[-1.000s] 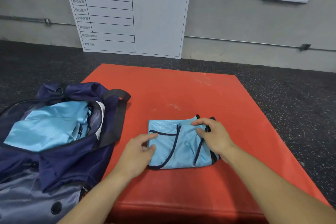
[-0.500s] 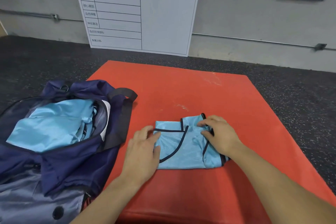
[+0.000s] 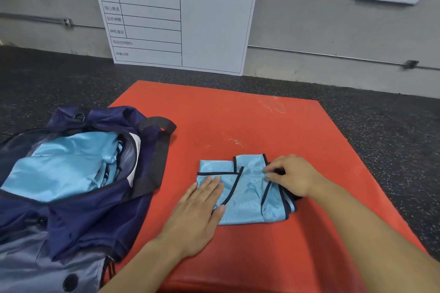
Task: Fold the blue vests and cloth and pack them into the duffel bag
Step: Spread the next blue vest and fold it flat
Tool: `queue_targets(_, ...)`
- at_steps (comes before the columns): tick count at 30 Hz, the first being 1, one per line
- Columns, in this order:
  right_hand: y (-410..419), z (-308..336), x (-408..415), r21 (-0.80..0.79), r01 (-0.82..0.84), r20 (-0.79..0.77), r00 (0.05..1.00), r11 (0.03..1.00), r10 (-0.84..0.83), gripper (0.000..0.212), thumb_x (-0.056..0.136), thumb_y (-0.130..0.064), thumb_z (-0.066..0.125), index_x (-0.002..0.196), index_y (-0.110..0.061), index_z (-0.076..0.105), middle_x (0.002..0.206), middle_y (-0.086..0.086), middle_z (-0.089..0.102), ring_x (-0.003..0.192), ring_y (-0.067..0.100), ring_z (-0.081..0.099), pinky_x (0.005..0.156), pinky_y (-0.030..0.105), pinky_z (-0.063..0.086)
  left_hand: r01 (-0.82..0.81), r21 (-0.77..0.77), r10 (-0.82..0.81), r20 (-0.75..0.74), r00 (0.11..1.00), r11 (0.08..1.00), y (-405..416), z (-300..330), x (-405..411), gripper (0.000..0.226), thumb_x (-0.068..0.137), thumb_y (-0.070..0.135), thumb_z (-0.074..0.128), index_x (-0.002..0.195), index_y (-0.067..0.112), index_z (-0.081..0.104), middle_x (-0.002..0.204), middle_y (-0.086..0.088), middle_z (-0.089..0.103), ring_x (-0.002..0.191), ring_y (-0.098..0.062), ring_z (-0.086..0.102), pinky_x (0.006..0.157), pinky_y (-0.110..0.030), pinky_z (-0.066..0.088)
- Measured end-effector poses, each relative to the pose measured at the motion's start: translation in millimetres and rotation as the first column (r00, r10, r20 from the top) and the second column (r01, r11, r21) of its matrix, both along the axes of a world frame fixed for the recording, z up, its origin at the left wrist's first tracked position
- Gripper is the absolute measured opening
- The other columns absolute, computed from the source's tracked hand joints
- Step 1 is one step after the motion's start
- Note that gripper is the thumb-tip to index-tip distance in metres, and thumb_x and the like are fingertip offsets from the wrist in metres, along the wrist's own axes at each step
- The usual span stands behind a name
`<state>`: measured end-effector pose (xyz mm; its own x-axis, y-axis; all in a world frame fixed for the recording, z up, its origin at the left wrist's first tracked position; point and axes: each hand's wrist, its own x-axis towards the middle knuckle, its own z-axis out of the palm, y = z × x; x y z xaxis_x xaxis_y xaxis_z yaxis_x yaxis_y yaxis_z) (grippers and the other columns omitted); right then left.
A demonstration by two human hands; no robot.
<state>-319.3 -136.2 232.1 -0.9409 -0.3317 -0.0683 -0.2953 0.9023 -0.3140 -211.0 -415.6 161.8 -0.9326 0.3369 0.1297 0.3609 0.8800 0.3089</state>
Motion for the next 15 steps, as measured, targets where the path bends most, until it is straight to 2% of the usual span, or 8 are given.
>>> queue_targets(2, -5.3, 6.2, 0.7, 0.011, 0.001, -0.014, 1.000, 1.000, -0.001, 0.016, 0.098, -0.035, 0.065, 0.107, -0.034, 0.078, 0.116, -0.016, 0.072, 0.110, 0.012, 0.062, 0.100, 0.035, 0.047, -0.001, -0.007, 0.001, 0.018, 1.000, 1.000, 0.4, 2.2, 0.6, 0.075, 0.095, 0.060, -0.003, 0.162, 0.027, 0.013, 0.167, 0.016, 0.001, 0.149, 0.006, -0.014, 0.123, -0.029, -0.005)
queue_targets(5, -11.2, 7.1, -2.0, 0.048, -0.006, 0.022, 1.000, 0.999, 0.005, 0.021, 0.096, -0.039, 0.062, 0.081, -0.044, 0.075, 0.105, -0.024, 0.072, 0.106, 0.009, 0.064, 0.097, 0.036, 0.049, -0.002, -0.017, 0.002, 0.021, 1.000, 1.000, 1.2, 4.9, 1.0, 0.071, 0.100, 0.060, -0.002, 0.162, 0.029, 0.011, 0.167, 0.017, -0.001, 0.149, 0.007, -0.016, 0.124, -0.029, -0.005)
queue_targets(6, -11.6, 5.6, -4.2, 0.092, -0.011, 0.050, 0.999, 0.996, 0.007, 0.022, 0.095, -0.040, 0.061, 0.077, -0.041, 0.074, 0.102, -0.023, 0.072, 0.105, 0.010, 0.063, 0.097, 0.037, 0.049, -0.001, -0.023, 0.001, 0.022, 1.000, 1.000, 1.2, 4.4, 1.0, 0.070, 0.100, 0.060, -0.002, 0.162, 0.029, 0.009, 0.167, 0.017, -0.003, 0.149, 0.007, -0.017, 0.124, -0.029, -0.006)
queue_targets(9, -16.5, 5.6, -9.2, 0.209, -0.038, 0.109, 0.994, 0.977, 0.015, 0.024, 0.097, -0.032, 0.053, 0.095, -0.020, 0.073, 0.112, -0.007, 0.073, 0.112, 0.018, 0.064, 0.101, 0.042, 0.049, -0.002, -0.013, 0.002, 0.015, 1.000, 1.000, 1.4, 4.5, 1.0, 0.074, 0.097, 0.062, -0.004, 0.162, 0.029, 0.010, 0.167, 0.017, -0.002, 0.149, 0.007, -0.017, 0.124, -0.028, -0.006)
queue_targets(12, -24.8, 14.1, -7.1, 0.212, -0.071, 0.118, 0.992, 0.975, 0.047, 0.035, 0.102, -0.017, 0.043, 0.115, -0.031, 0.073, 0.135, -0.021, 0.060, 0.127, 0.015, 0.046, 0.113, 0.045, 0.036, -0.015, 0.010, 0.015, -0.002, 1.000, 1.000, 0.1, 2.6, 0.4, 0.075, 0.097, 0.061, -0.004, 0.162, 0.028, 0.013, 0.167, 0.016, 0.000, 0.149, 0.006, -0.015, 0.124, -0.028, -0.005)
queue_targets(15, -34.2, 17.8, -5.9, 0.246, -0.096, 0.040, 0.995, 0.965, 0.089, 0.045, 0.097, -0.006, 0.040, 0.123, -0.030, 0.067, 0.145, -0.020, 0.048, 0.127, 0.017, 0.036, 0.115, 0.044, 0.026, -0.090, 0.039, 0.092, -0.067, 0.993, 0.995, -3.9, 1.5, -3.2, 0.074, 0.098, 0.061, 0.003, 0.161, 0.025, 0.020, 0.168, 0.012, 0.003, 0.152, 0.000, -0.012, 0.125, -0.030, -0.002)
